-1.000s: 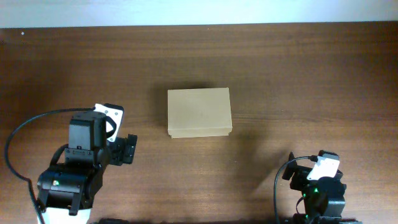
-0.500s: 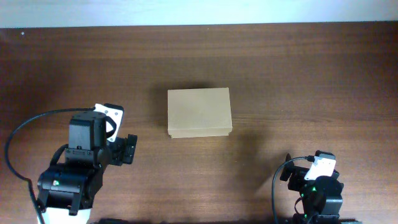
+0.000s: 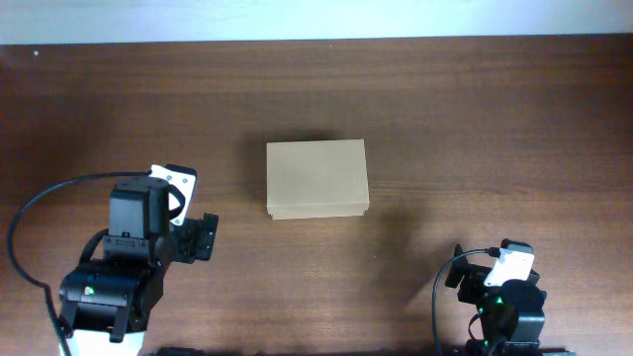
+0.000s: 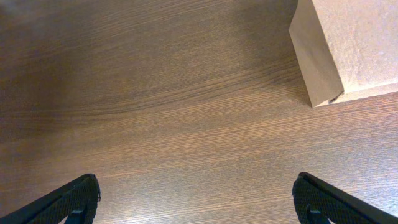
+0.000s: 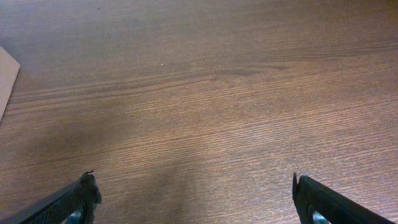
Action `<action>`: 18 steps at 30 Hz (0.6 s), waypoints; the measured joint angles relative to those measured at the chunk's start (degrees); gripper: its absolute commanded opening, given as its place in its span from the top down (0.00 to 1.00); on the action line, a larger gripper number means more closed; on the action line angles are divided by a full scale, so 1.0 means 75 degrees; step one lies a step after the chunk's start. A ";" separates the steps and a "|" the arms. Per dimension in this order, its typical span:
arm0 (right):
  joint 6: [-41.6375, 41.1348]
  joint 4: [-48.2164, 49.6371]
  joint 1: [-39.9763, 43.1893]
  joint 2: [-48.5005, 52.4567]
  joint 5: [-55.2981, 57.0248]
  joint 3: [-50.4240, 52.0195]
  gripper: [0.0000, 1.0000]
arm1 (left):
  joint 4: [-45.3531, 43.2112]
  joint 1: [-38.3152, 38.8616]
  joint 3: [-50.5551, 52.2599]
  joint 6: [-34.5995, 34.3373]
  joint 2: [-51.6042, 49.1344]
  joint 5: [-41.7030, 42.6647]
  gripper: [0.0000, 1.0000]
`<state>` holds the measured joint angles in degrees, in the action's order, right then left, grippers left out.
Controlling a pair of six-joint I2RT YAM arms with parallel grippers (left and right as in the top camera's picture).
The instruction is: Pack container
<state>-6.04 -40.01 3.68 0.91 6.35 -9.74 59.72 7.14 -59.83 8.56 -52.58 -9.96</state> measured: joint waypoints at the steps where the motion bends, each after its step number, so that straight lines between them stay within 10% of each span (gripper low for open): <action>1: 0.0000 0.0000 0.0000 0.0000 0.0000 0.0000 0.01 | 0.0000 0.0000 0.0000 0.0000 0.0023 0.0000 0.01; 5: 0.0000 0.0003 0.0000 0.0000 -0.0003 0.0000 0.01 | -0.0513 0.0000 0.0157 0.0131 0.0615 -0.0067 0.01; 18: 0.0000 0.0003 0.0000 0.0000 -0.0032 0.0003 0.01 | -0.7548 -0.0023 0.4500 0.0516 0.4412 -0.0192 0.01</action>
<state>-6.04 -39.99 3.68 0.91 6.11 -9.72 3.11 6.96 -26.09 12.43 -19.49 -11.40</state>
